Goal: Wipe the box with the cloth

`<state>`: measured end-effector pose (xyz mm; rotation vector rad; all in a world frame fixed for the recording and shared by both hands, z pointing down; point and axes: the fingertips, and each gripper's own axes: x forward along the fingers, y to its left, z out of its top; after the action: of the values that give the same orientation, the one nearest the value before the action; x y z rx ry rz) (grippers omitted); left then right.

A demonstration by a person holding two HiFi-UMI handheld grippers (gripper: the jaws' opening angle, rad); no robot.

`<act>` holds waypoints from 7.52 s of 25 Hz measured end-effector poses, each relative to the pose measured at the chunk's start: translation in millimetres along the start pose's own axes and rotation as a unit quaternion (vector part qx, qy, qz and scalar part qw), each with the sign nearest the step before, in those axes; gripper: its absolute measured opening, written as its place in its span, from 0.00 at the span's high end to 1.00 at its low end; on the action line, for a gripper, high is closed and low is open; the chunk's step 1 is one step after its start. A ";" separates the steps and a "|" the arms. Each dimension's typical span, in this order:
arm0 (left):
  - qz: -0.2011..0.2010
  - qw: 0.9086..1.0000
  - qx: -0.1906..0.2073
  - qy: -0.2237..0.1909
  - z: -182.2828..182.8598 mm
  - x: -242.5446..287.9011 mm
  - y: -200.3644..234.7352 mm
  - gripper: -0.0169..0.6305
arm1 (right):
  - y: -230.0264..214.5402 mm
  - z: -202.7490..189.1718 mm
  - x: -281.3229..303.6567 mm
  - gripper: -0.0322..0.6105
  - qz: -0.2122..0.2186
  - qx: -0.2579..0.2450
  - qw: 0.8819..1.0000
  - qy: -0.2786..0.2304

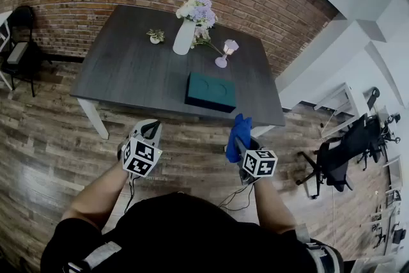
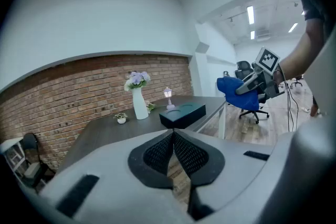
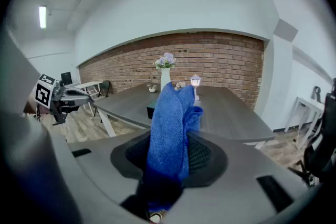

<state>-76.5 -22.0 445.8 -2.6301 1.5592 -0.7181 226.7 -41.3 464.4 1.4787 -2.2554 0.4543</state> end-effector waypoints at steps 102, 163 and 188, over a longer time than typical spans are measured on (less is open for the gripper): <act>0.092 0.956 -0.271 0.068 -15.8 212.2 72.1 0.96 | -6.5 134.1 418.0 0.72 0.287 -0.422 0.841 0.182; 0.028 0.941 -0.333 0.049 -99.2 95.7 142.6 0.96 | 211.5 87.7 304.0 0.72 0.304 -0.219 0.891 0.257; -0.172 0.949 -0.261 0.040 24.4 262.6 30.8 0.96 | -251.4 35.9 150.4 0.72 -0.139 0.005 0.943 0.301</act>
<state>12.9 -261.5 517.3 -3.3585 1.4916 -0.4645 398.9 -274.3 520.7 1.3920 -1.5471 0.7138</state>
